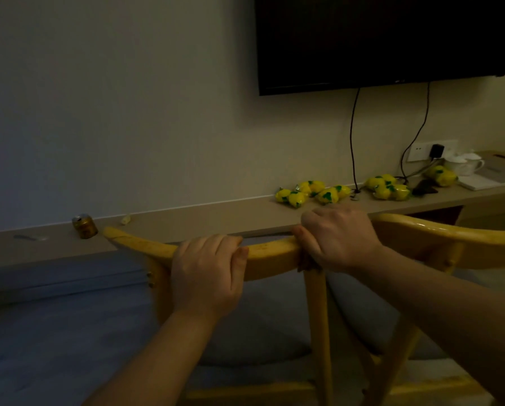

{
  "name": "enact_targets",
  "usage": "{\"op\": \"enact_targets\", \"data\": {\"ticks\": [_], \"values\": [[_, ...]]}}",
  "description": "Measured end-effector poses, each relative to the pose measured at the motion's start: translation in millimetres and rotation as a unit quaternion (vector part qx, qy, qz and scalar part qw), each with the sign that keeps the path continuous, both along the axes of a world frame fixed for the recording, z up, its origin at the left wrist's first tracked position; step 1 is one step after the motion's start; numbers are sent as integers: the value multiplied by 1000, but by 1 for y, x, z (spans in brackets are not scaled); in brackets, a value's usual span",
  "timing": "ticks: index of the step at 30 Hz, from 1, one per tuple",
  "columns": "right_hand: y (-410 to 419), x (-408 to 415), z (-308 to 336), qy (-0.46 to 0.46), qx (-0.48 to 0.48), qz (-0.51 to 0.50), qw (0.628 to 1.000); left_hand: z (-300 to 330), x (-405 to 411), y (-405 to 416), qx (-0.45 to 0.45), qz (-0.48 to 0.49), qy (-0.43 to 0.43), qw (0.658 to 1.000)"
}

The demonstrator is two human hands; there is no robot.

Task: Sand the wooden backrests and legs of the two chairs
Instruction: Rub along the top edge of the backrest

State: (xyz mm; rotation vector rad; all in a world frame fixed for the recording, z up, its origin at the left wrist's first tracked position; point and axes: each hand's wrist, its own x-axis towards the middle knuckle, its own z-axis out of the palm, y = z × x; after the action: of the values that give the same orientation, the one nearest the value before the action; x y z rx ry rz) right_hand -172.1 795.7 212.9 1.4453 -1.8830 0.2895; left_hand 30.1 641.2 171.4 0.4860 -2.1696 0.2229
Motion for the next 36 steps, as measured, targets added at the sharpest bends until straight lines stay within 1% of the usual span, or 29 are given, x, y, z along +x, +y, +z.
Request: {"op": "enact_targets", "data": {"ticks": [1, 4, 7, 9, 12, 15, 17, 19, 22, 26, 29, 32, 34, 36], "values": [[1, -1, 0, -16, -8, -10, 1000, -1, 0, -1, -3, 2, 4, 1000], [-8, 16, -7, -48, -74, -29, 996, -4, -4, -2, -11, 13, 24, 1000], [-28, 47, -21, -33, -98, -19, 994, -5, -7, -2, -22, 18, 29, 999], [-32, 52, -23, 0, -90, 8, 996, -5, -5, -4, -24, 13, 23, 999], [-18, 28, -16, 52, -30, 45, 997, -5, -3, -6, -28, -1, 20, 999], [1, -3, -10, 50, -2, 36, 998, -5, -3, -5, -22, -1, 29, 999], [9, -16, -9, 37, -25, 27, 999, -6, -4, -4, -22, 3, 34, 999], [9, -16, -11, 10, -68, 20, 997, -7, -5, -4, -28, 7, 43, 999], [-9, 13, -20, -12, -113, 7, 994, -7, -8, -3, -28, 12, 55, 998], [-31, 44, -29, 11, -108, 30, 994, -7, -8, -5, -37, 11, 48, 998], [-20, 25, -21, 48, -58, 62, 995, -8, -4, -7, -31, -5, 38, 999], [-3, 1, -14, 47, -45, 47, 997, -7, -5, -4, -17, -5, 39, 999], [2, -2, -15, 28, -62, 29, 997, -7, -5, -3, -16, -2, 41, 999], [-4, 8, -20, -3, -108, 1, 994, -6, -5, -3, -16, 3, 45, 999]]}}
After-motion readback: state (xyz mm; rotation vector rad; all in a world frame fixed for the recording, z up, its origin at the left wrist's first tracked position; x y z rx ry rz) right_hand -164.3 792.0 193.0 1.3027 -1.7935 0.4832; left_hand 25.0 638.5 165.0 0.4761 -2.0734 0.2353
